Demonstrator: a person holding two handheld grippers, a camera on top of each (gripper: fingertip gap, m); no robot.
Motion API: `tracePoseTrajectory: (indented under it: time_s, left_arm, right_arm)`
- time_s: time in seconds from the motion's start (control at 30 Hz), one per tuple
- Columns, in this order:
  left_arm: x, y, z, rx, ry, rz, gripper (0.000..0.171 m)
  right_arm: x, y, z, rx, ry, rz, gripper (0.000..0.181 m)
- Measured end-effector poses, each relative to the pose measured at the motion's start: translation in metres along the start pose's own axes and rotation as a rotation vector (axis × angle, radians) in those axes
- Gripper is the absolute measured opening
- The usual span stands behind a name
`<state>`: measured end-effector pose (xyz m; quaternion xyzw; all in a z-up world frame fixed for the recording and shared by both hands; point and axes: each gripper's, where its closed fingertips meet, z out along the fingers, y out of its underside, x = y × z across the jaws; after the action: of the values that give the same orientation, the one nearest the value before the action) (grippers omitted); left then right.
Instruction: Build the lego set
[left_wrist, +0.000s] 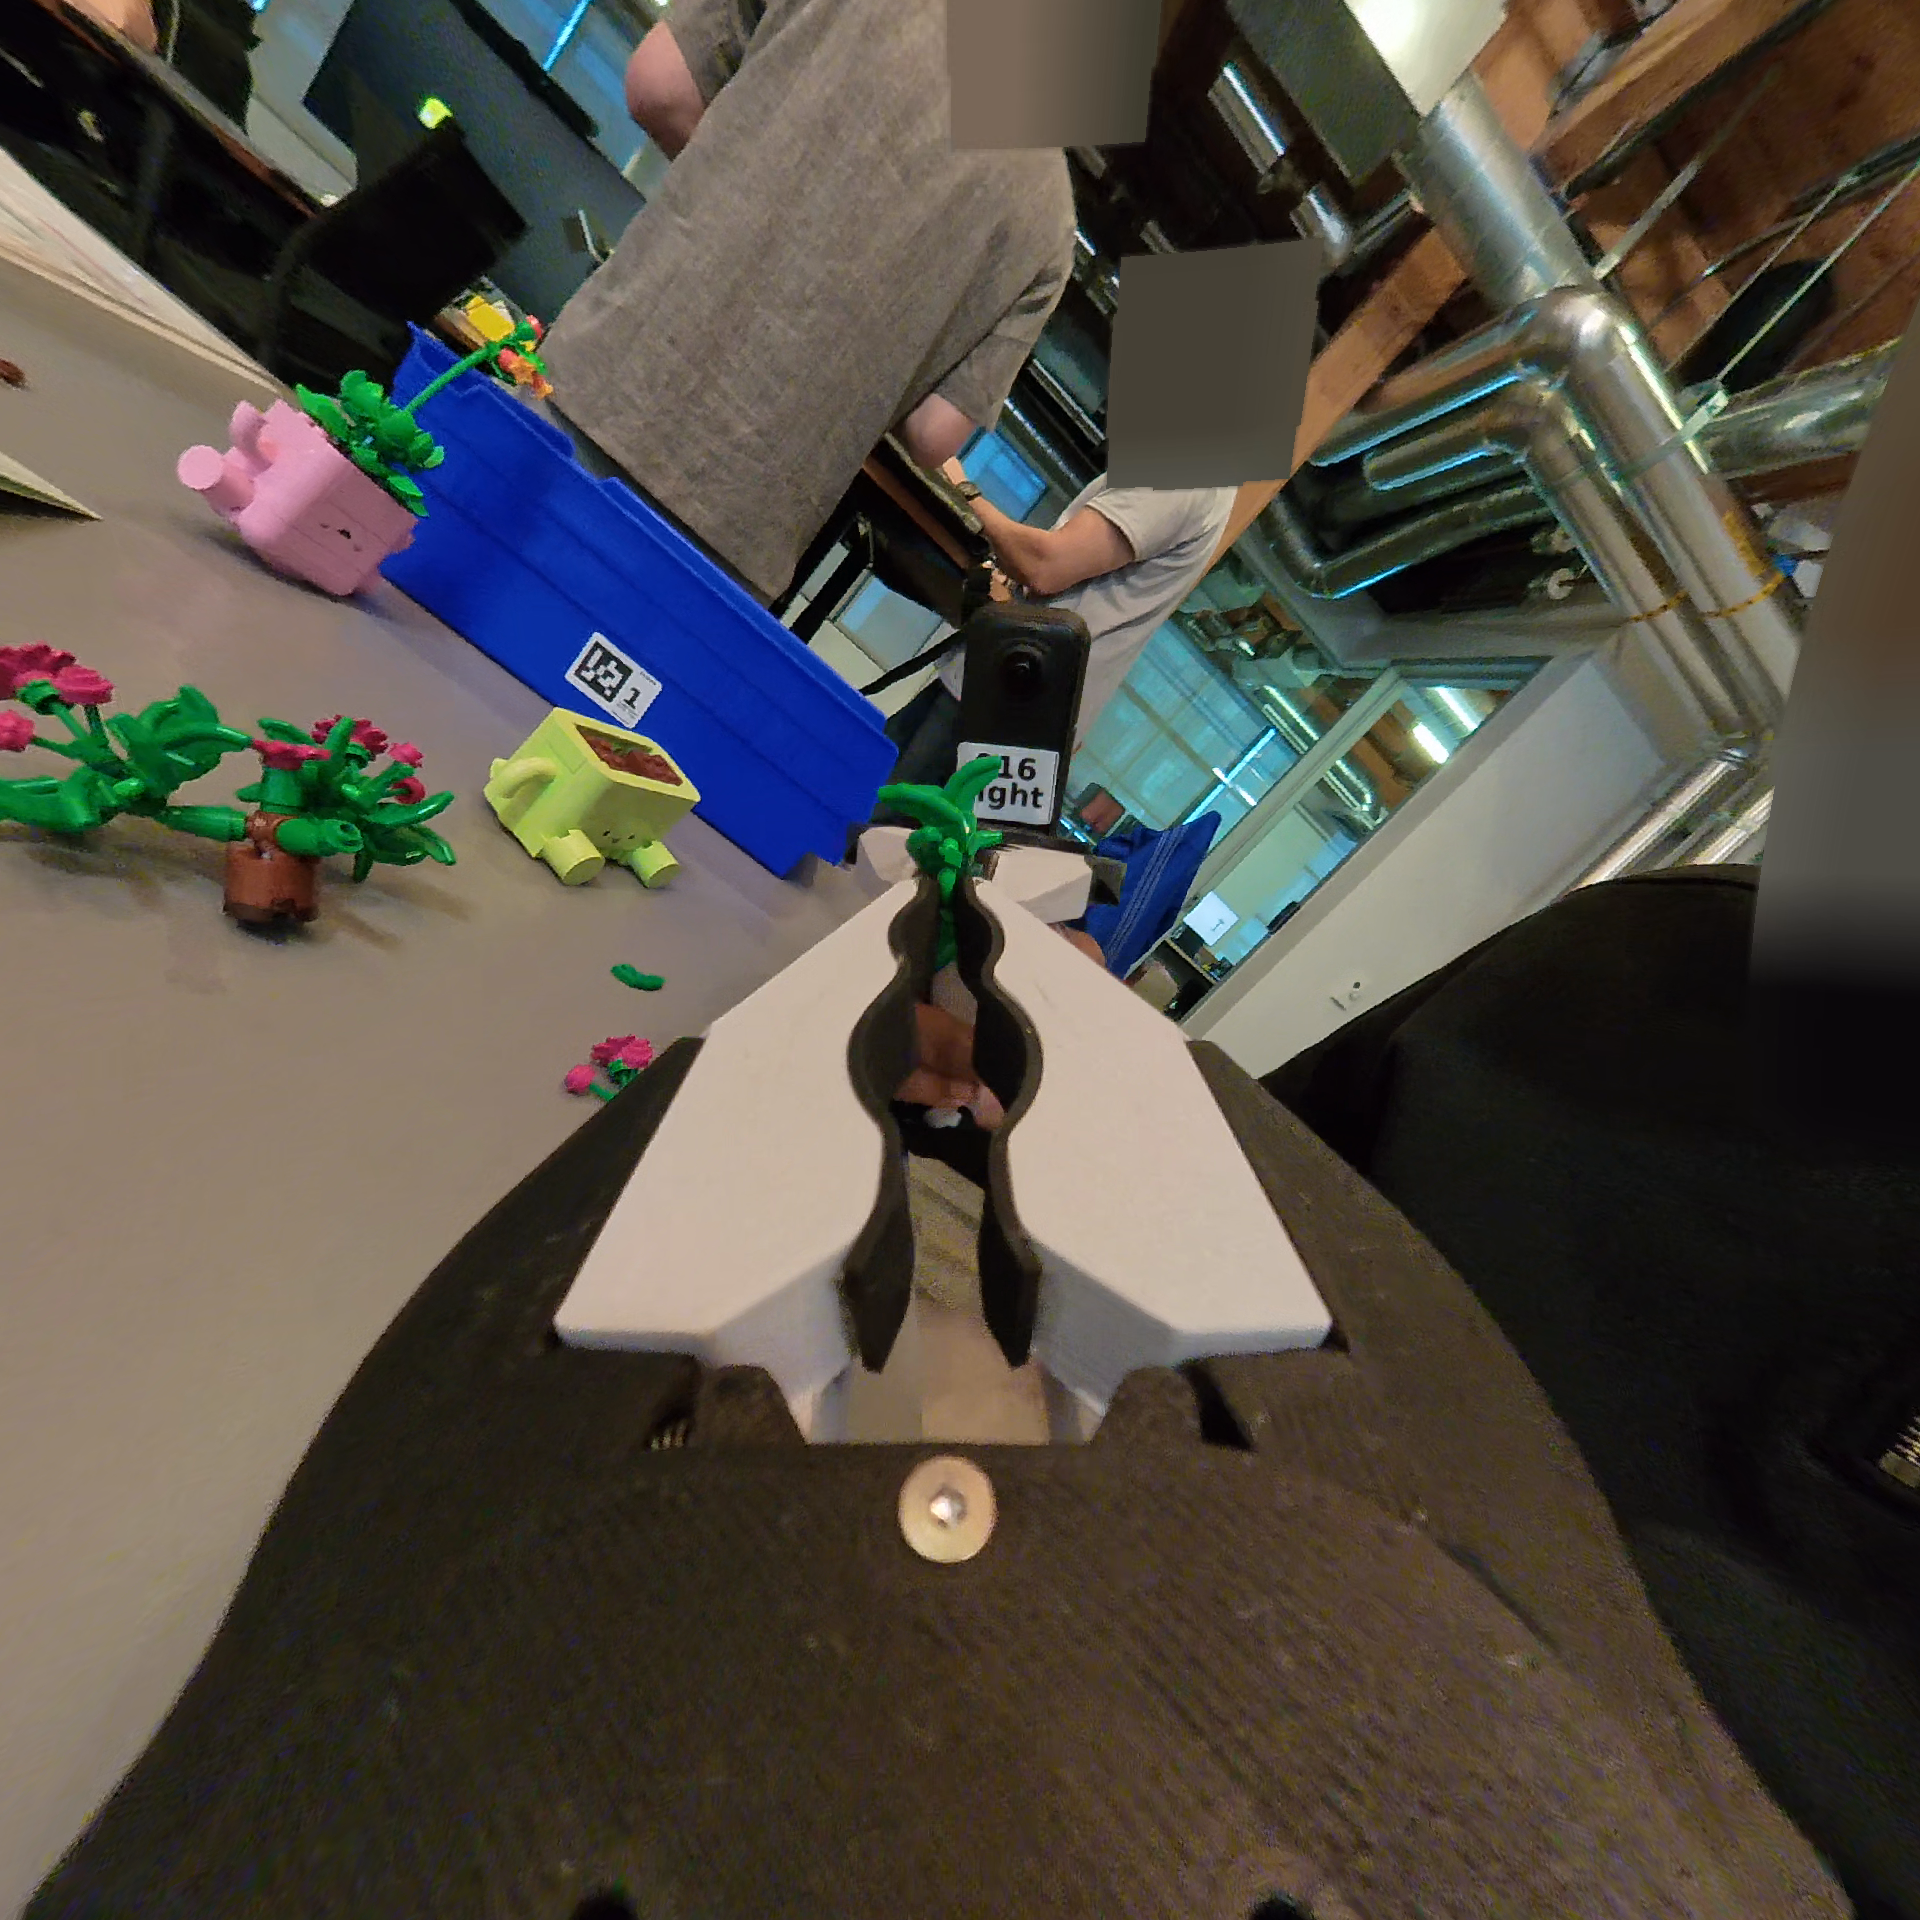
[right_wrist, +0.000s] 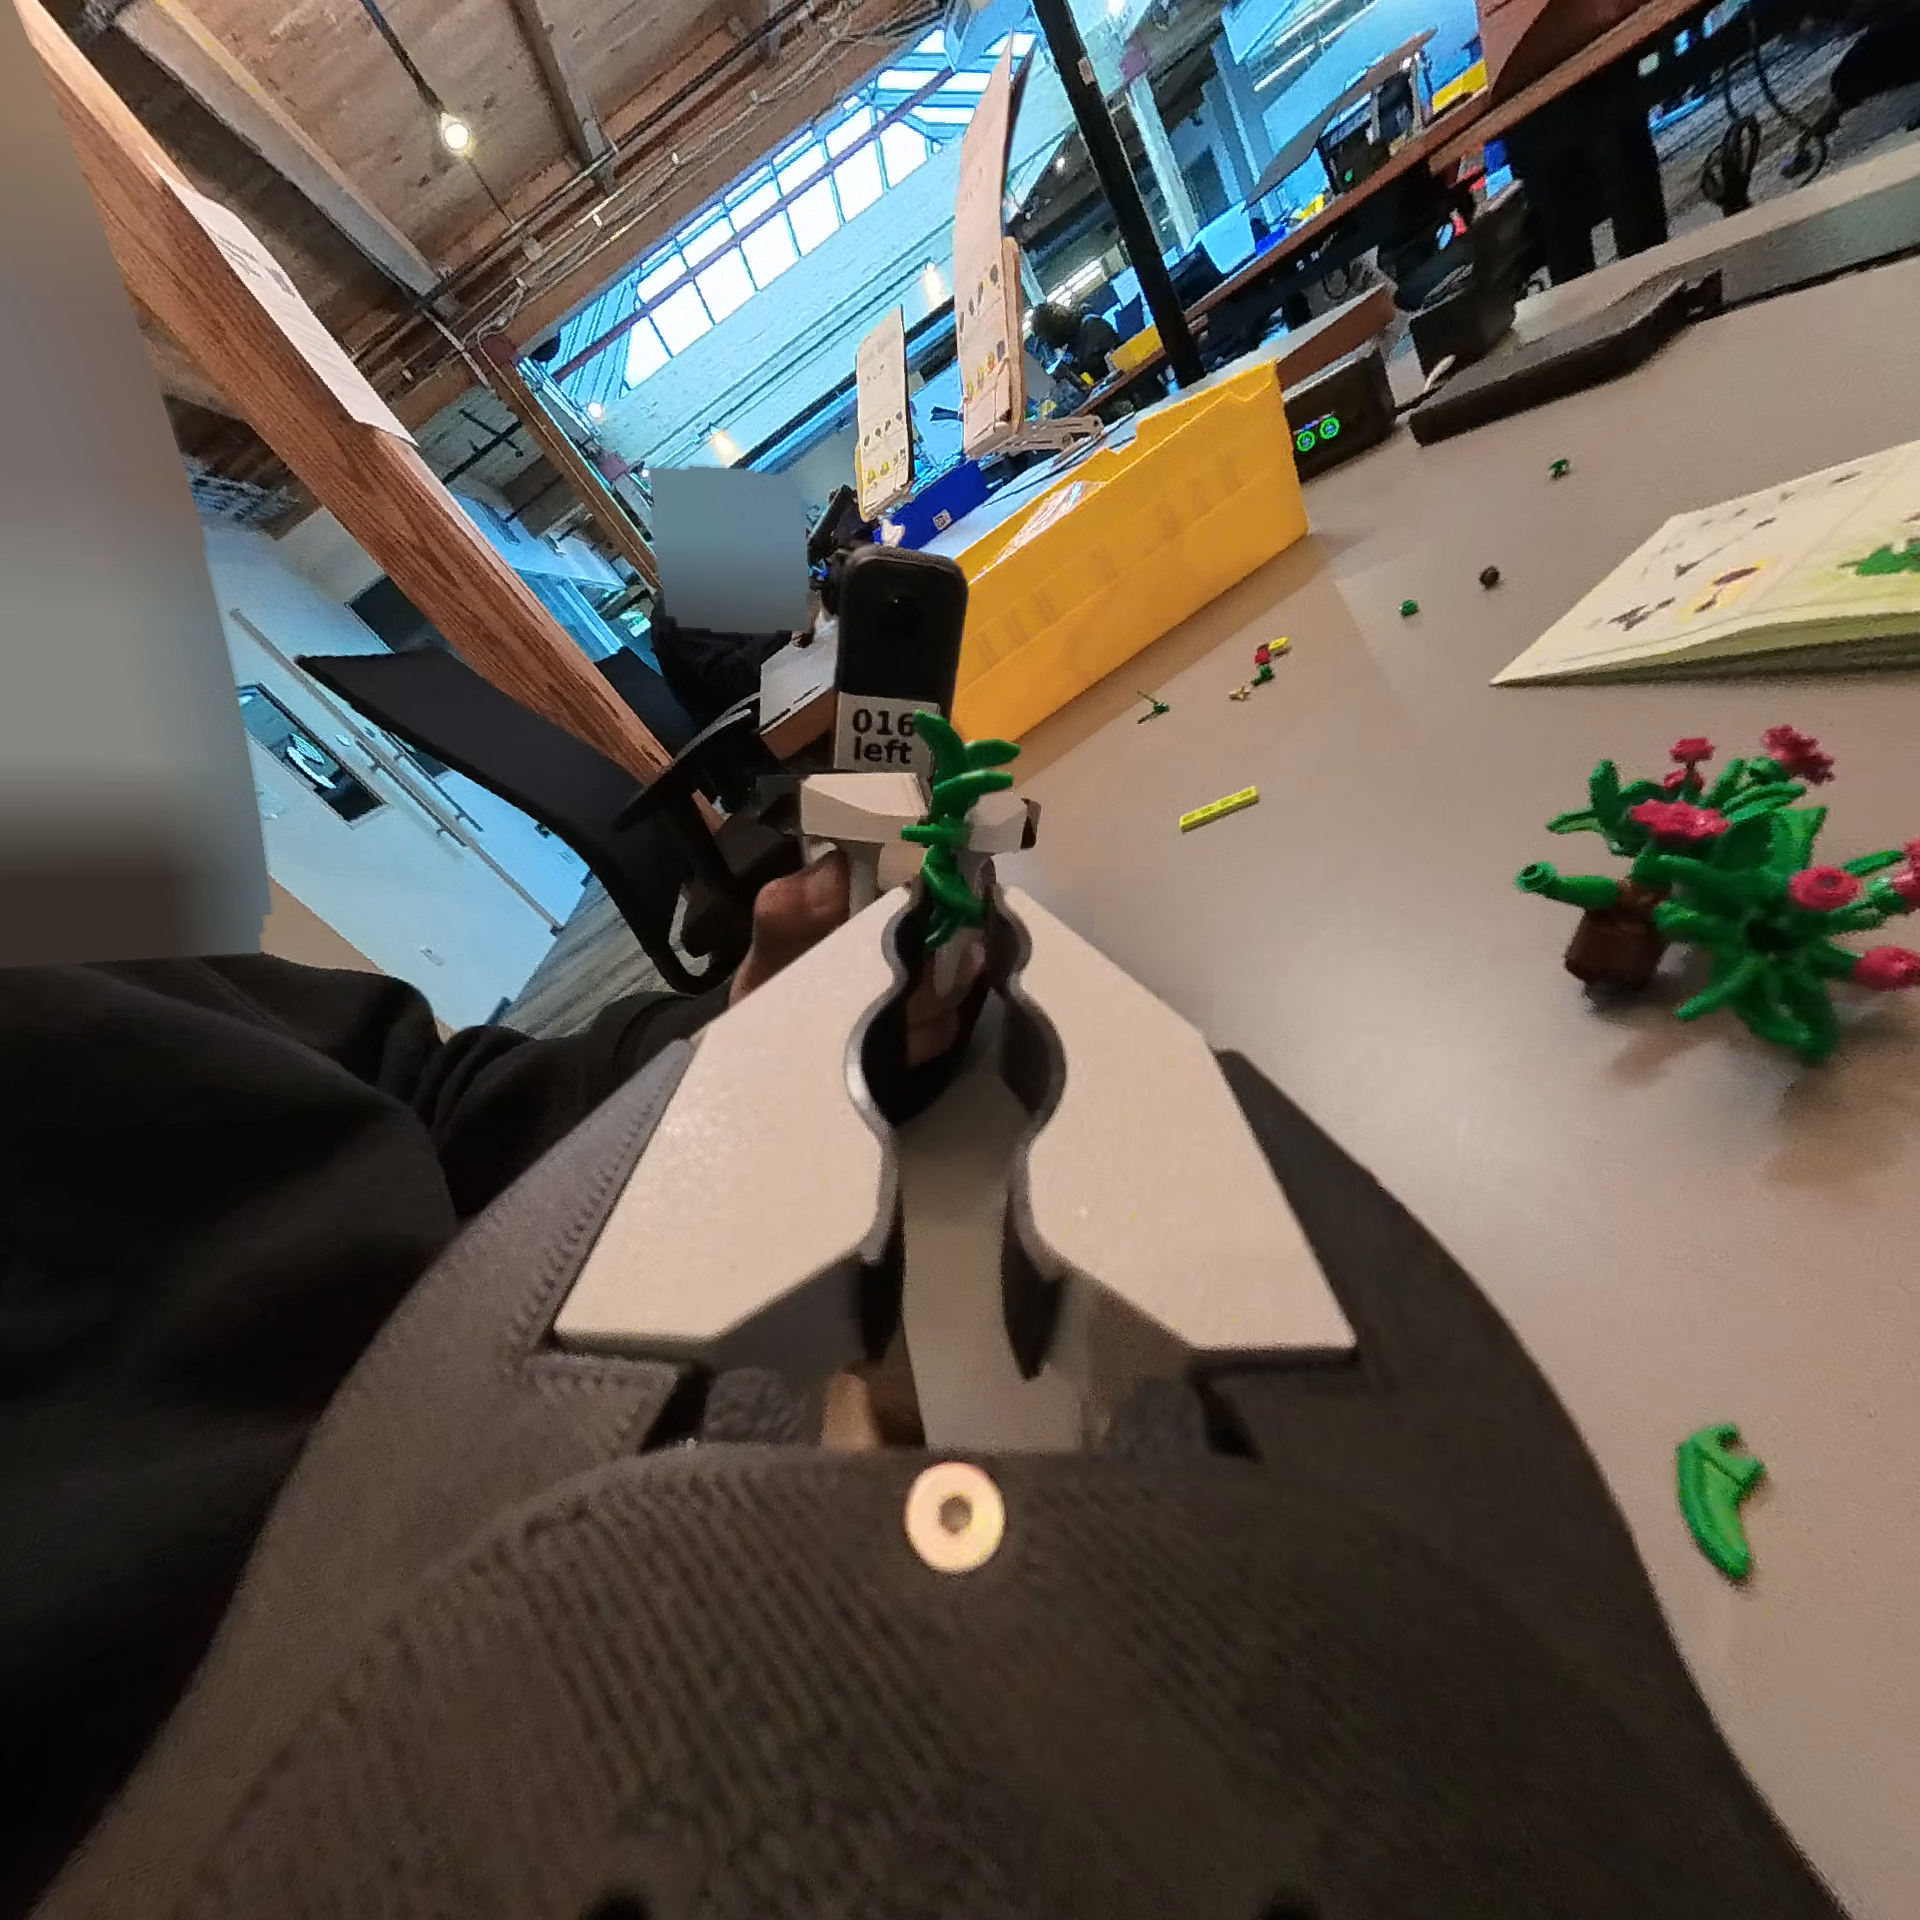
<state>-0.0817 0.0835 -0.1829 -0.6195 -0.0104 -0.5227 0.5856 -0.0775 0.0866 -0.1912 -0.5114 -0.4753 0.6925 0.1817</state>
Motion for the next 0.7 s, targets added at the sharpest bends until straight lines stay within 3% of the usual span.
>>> tracePoseTrajectory:
  time_s: [0.2,0.7]
  left_arm:
    - [-0.001,-0.004,-0.003,0.027,0.013,-0.032,0.000]
    - [-0.001,0.007,0.004,-0.044,-0.001,-0.008,0.000]
  right_arm:
    - [0.001,-0.008,-0.006,0.053,-0.007,-0.011,0.025]
    - [-0.003,-0.007,-0.005,0.053,-0.007,-0.060,0.009]
